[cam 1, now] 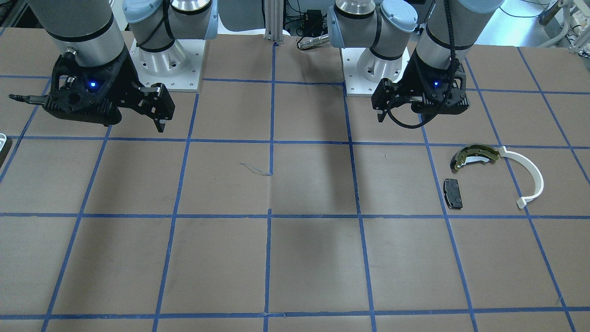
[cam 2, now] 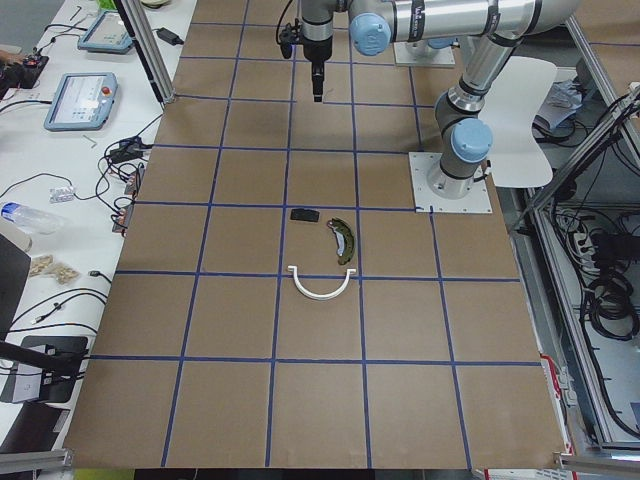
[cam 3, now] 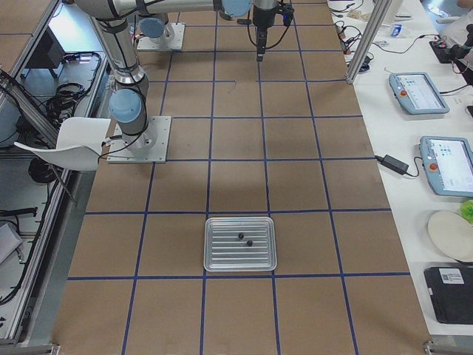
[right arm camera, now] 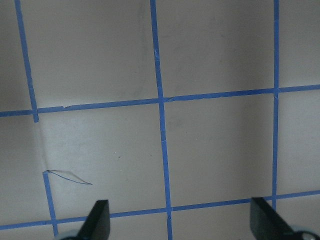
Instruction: Place bearing gear from tray to pile
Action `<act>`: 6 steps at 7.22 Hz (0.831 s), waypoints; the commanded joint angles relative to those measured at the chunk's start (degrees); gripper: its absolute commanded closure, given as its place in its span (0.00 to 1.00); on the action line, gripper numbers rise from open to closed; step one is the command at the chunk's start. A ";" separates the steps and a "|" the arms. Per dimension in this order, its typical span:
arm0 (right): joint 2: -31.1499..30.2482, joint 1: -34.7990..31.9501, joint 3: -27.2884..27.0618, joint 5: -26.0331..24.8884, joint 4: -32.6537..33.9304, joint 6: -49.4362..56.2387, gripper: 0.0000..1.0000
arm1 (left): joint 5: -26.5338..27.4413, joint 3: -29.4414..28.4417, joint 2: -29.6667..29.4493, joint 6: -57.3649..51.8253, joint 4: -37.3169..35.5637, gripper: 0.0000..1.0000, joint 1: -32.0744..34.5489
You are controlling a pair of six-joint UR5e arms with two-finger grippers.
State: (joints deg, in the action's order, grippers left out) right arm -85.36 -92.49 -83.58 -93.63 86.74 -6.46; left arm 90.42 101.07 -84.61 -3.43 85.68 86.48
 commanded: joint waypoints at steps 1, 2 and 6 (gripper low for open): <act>0.19 0.29 0.25 0.02 0.18 0.66 0.00 | 0.02 0.00 -0.03 0.00 -0.07 0.00 0.00; 0.28 2.55 0.34 0.11 0.62 6.84 0.00 | 0.02 0.00 -0.03 0.00 0.01 0.00 0.00; 5.35 26.70 0.16 -0.15 2.62 37.05 0.00 | 0.02 0.00 0.06 0.00 -0.07 0.00 0.00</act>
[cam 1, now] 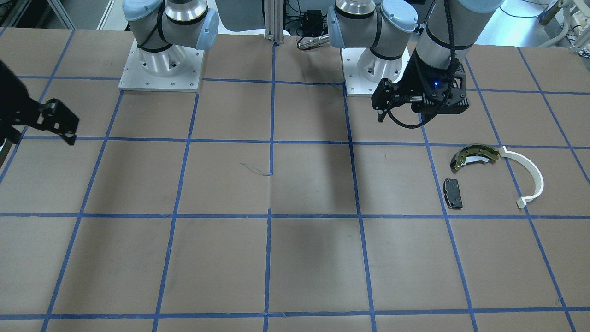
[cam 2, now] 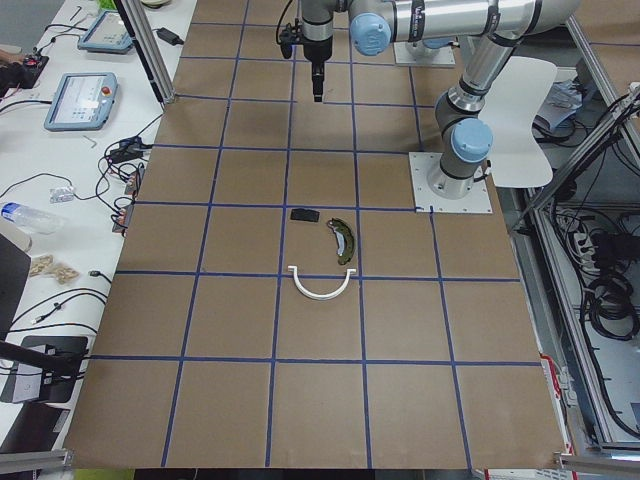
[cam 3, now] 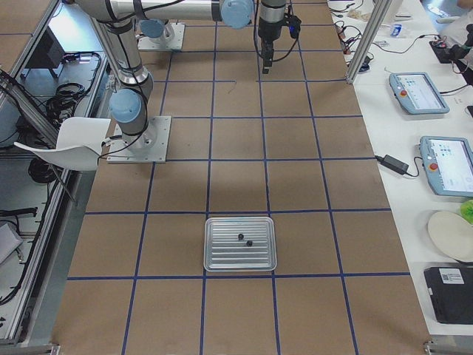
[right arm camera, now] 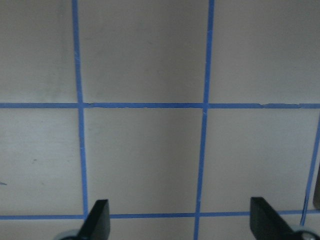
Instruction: Place bearing gear from tray to pile
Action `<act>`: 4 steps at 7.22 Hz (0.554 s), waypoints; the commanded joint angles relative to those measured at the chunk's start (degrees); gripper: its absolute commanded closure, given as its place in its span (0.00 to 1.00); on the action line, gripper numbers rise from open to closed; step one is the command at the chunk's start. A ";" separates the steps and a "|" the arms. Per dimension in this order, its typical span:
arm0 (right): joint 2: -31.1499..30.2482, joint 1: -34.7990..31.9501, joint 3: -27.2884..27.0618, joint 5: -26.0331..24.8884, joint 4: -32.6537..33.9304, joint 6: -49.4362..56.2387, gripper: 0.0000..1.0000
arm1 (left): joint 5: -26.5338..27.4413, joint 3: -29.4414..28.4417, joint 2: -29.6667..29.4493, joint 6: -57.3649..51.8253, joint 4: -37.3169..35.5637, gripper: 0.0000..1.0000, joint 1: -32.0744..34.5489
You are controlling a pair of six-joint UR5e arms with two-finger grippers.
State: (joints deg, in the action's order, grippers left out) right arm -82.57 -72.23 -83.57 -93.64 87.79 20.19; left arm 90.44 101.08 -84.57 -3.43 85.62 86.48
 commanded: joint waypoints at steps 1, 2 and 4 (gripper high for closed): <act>4.42 10.58 -0.10 -0.05 3.86 17.88 0.00 | 0.00 0.00 -0.16 0.00 -0.01 0.00 0.00; 8.09 16.19 -0.19 0.04 8.23 26.14 0.00 | 0.00 0.00 -0.16 0.00 -0.01 0.00 0.00; 15.65 26.66 0.07 0.30 17.02 40.58 0.00 | 0.00 0.00 0.01 0.00 -0.01 0.00 0.00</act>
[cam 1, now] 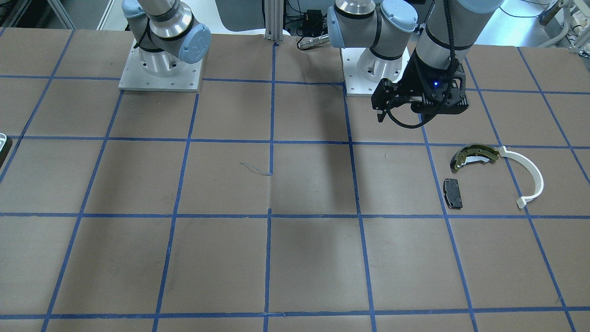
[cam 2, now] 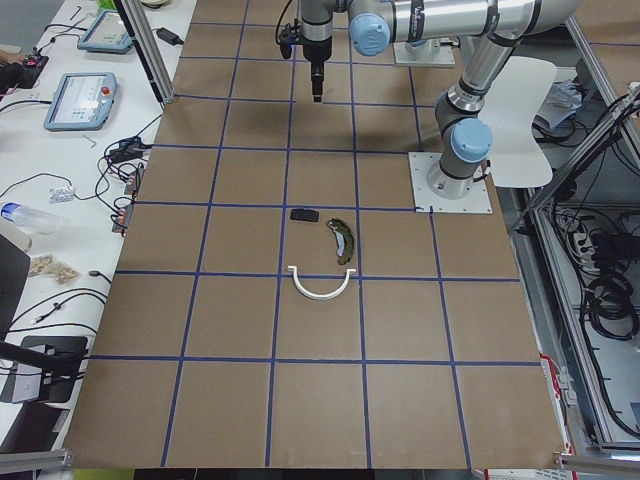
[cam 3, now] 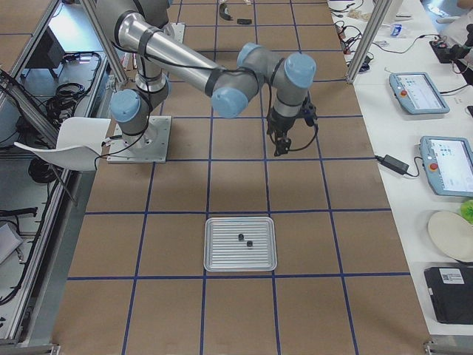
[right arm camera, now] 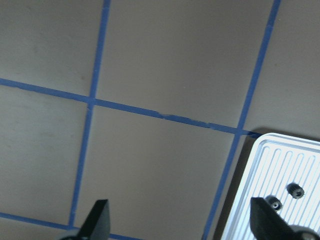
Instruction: Place bearing gear from tray to pile
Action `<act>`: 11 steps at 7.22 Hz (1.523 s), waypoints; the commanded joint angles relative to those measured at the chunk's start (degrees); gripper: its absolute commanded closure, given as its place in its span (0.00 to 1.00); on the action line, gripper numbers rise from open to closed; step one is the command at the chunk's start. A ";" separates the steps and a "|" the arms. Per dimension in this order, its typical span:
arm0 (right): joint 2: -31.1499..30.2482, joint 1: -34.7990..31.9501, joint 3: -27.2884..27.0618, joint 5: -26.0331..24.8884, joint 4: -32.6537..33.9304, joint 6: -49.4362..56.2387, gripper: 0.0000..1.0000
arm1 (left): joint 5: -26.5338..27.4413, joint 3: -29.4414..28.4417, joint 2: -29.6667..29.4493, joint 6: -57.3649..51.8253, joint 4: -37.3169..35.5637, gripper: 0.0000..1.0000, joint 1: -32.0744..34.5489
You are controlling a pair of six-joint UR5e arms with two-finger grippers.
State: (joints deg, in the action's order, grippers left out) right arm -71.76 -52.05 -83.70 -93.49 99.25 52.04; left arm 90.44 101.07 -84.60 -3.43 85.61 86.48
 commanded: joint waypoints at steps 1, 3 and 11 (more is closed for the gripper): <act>8.53 10.87 0.55 0.32 7.95 11.66 0.00 | -0.09 0.00 -0.04 0.00 0.00 0.00 0.00; 14.16 15.30 -0.15 1.20 16.44 14.85 0.00 | -0.01 -0.08 -0.04 0.00 -0.09 0.00 0.00; 18.76 15.92 -2.08 0.06 20.10 10.45 0.12 | -0.01 0.00 0.05 0.00 0.00 0.00 0.00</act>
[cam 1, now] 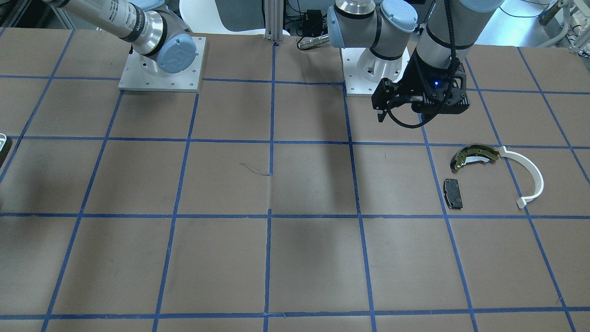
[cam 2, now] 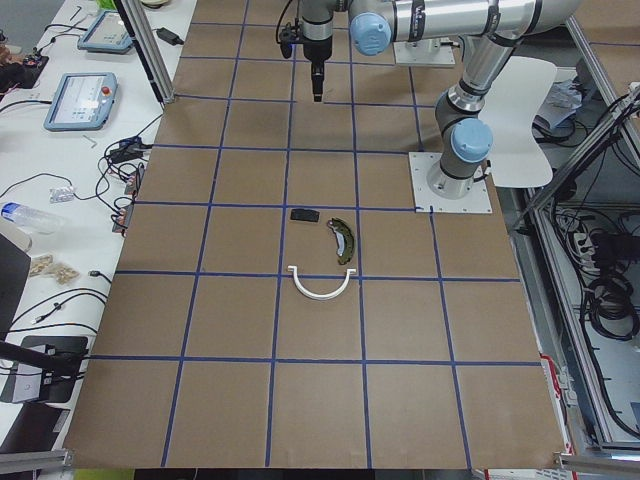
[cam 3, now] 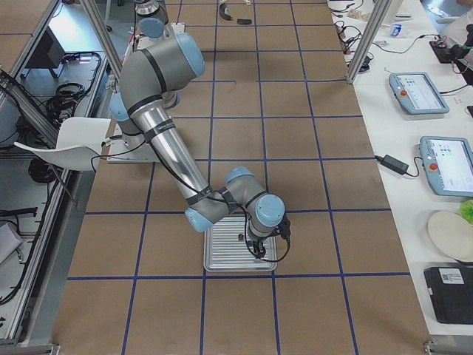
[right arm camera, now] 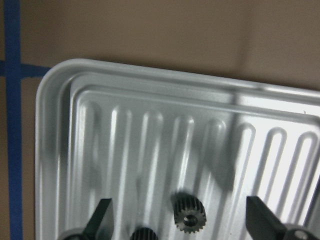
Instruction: Place bearing gear from tray to pile
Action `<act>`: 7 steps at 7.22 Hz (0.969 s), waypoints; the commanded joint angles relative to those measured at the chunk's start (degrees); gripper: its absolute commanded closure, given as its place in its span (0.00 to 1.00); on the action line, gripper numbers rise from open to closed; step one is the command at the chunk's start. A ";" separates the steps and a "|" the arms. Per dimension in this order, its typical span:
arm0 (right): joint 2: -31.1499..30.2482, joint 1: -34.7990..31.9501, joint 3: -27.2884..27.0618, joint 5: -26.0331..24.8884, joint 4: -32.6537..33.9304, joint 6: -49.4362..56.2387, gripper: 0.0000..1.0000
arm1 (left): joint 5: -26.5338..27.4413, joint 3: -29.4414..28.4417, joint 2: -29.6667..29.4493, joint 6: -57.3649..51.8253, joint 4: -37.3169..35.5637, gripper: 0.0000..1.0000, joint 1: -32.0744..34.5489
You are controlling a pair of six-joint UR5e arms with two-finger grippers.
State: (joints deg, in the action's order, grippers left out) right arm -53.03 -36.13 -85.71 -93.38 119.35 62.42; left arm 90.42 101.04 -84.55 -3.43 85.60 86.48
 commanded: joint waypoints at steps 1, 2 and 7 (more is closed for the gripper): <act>0.04 0.00 -0.07 -1.09 0.00 0.15 0.16 | 0.02 0.04 -0.08 0.00 0.01 0.00 0.00; 0.04 0.00 -0.07 -2.23 0.09 0.15 0.20 | -0.07 0.04 -0.09 0.00 -0.08 0.00 0.00; 0.30 0.00 -0.59 -2.42 0.61 0.07 0.58 | -0.07 -0.05 -0.09 0.00 -0.08 0.00 0.00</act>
State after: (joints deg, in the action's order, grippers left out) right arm -52.82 -36.12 -86.20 -95.81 119.61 62.52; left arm 90.42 101.06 -84.60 -3.43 85.54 86.48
